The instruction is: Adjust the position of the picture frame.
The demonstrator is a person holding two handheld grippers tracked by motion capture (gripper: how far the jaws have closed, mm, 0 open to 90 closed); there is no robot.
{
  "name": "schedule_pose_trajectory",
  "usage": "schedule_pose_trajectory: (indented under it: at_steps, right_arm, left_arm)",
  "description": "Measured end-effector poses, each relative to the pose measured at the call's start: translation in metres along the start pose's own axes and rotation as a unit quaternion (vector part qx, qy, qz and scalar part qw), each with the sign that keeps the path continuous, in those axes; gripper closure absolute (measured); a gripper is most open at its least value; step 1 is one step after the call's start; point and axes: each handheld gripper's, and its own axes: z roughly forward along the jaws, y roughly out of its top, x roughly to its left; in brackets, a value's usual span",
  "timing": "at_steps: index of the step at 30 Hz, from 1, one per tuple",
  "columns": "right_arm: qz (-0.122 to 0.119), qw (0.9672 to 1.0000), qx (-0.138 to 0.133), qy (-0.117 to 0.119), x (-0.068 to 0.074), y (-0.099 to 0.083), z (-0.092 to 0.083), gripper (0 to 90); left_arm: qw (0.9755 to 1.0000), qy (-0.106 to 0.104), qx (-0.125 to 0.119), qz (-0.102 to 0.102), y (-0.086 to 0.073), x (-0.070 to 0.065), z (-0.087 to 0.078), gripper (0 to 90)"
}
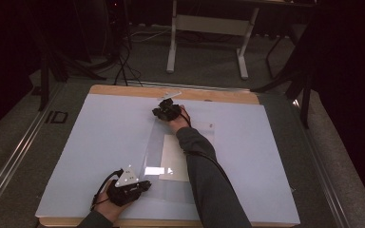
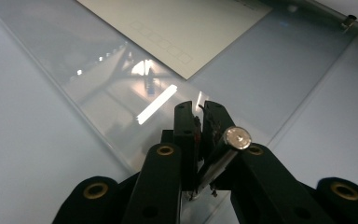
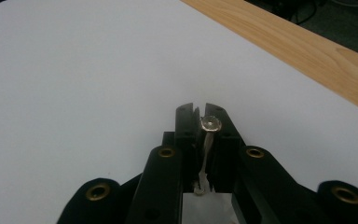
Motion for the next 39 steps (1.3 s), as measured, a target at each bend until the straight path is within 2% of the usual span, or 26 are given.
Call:
schedule_pose_trajectory:
  at_steps: [2, 3, 11, 15, 19, 20, 22, 24, 26, 27, 28, 29, 30, 33, 35, 39]
  right_arm:
    - [-0.001, 1.0, 0.001, 0.0, 0.0, 0.0, 0.0, 84.4]
    - [-0.002, 1.0, 0.0, 0.002, -0.001, 0.0, 0.0, 84.0]
    - [-0.001, 1.0, 0.006, -0.003, 0.001, -0.002, 0.003, 84.8]
    - [-0.002, 0.9999, 0.01, -0.01, 0.002, -0.001, 0.003, 85.2]
    - [-0.005, 0.9998, 0.012, -0.014, 0.002, 0.0, -0.001, 85.4]
    - [0.006, 0.9998, -0.001, -0.017, -0.001, 0.005, -0.01, 85.4]
    - [0.007, 0.9997, -0.005, -0.023, -0.006, 0.009, -0.02, 85.3]
    - [0.008, 0.9995, -0.004, -0.031, -0.015, 0.01, -0.034, 85.3]
    - [0.013, 0.9991, -0.004, -0.039, -0.022, 0.008, -0.045, 85.3]
    - [0.016, 0.9989, -0.007, -0.044, -0.025, 0.006, -0.051, 85.3]
    - [0.018, 0.9985, -0.009, -0.05, -0.028, 0.004, -0.058, 85.3]
    - [0.019, 0.9983, -0.011, -0.054, -0.031, 0.002, -0.064, 85.3]
    - [0.021, 0.9977, -0.018, -0.062, -0.035, 0.0, -0.073, 85.4]
    - [0.029, 0.9966, -0.032, -0.071, -0.043, -0.008, -0.092, 85.5]
    - [0.032, 0.996, -0.039, -0.074, -0.048, -0.015, -0.105, 85.6]
    - [0.034, 0.9947, -0.043, -0.086, -0.055, -0.025, -0.128, 85.6]
  left_arm:
    - [0.9998, -0.013, -0.004, -0.017, -0.001, 0.003, 0.0, 84.0]
    - [0.9997, -0.016, -0.005, -0.018, -0.001, 0.003, 0.0, 83.9]
    - [0.9999, -0.001, -0.006, -0.012, -0.002, 0.0, 0.0, 83.8]
    - [0.9998, 0.017, -0.003, -0.005, -0.001, -0.004, 0.0, 84.6]
    - [0.9996, 0.013, -0.021, -0.011, 0.001, -0.002, -0.006, 84.5]
    - [0.9984, 0.017, -0.047, -0.029, 0.002, 0.004, -0.015, 84.2]
    - [0.9962, 0.034, -0.067, -0.044, 0.003, 0.013, -0.023, 83.9]
    - [0.9931, 0.047, -0.082, -0.069, 0.004, 0.025, -0.03, 83.4]
    - [0.9911, 0.065, -0.089, -0.074, 0.007, 0.035, -0.035, 83.4]
    - [0.9911, 0.065, -0.089, -0.074, 0.007, 0.035, -0.035, 83.3]
    - [0.9888, 0.081, -0.098, -0.078, 0.012, 0.045, -0.038, 83.3]
    - [0.9888, 0.081, -0.098, -0.078, 0.012, 0.045, -0.038, 83.2]
    - [0.9867, 0.092, -0.105, -0.084, 0.018, 0.055, -0.04, 82.8]
    - [0.9816, 0.104, -0.123, -0.103, 0.027, 0.074, -0.041, 81.3]
    - [0.9793, 0.116, -0.125, -0.109, 0.035, 0.089, -0.039, 81.1]
    - [0.9772, 0.131, -0.125, -0.111, 0.051, 0.112, -0.033, 81.1]
